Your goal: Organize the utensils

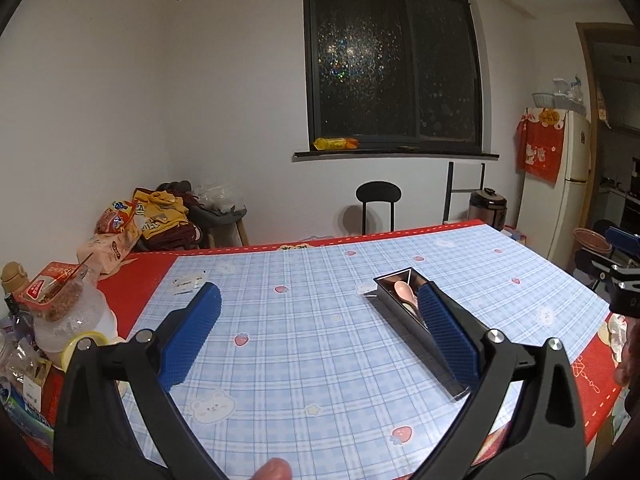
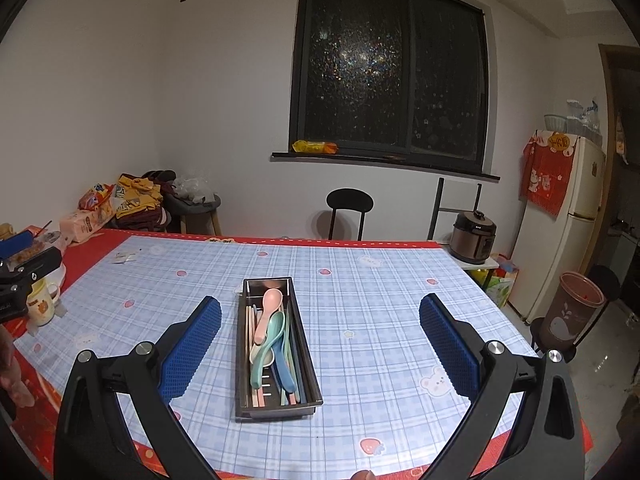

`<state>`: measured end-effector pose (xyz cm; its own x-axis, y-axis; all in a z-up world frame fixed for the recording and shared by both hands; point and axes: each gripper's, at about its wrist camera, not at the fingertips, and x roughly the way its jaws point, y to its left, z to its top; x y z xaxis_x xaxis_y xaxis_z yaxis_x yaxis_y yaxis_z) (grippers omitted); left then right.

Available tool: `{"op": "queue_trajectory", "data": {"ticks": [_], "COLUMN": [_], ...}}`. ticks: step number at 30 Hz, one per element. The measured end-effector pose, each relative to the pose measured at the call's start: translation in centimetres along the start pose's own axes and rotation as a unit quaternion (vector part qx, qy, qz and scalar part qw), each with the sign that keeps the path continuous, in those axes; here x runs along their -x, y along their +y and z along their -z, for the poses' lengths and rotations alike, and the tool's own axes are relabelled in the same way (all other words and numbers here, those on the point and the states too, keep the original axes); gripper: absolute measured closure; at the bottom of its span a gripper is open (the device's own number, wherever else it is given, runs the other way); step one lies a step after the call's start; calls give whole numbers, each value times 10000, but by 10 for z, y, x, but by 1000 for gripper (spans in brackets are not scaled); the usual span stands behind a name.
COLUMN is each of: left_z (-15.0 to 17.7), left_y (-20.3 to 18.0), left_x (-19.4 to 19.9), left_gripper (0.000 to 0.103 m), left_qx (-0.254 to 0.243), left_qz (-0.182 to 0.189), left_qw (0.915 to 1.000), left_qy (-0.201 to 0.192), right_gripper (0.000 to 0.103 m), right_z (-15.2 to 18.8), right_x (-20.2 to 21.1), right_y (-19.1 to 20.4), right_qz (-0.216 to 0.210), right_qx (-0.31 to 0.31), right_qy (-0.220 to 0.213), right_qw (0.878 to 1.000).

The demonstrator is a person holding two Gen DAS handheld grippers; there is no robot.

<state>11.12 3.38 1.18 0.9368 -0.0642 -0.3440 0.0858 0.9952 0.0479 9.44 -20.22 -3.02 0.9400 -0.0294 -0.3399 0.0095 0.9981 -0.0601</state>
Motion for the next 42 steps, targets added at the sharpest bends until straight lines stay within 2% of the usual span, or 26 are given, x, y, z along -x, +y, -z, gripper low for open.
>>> {"op": "queue_trajectory", "data": {"ticks": [20, 42], "left_z": [-1, 4], "left_y": [-2, -15], "left_x": [1, -8], "left_gripper": [6, 6], "left_qx": [54, -191], "left_qz": [-91, -126], "left_qw": [9998, 9994], "left_qy": [145, 251], "right_gripper": [6, 6], "right_z": [1, 7], "right_x": [8, -1], "right_y": [-3, -5], "right_qz": [186, 398], "right_qx": [-57, 41], "right_qy": [32, 192], "right_qw": [9998, 9990]}}
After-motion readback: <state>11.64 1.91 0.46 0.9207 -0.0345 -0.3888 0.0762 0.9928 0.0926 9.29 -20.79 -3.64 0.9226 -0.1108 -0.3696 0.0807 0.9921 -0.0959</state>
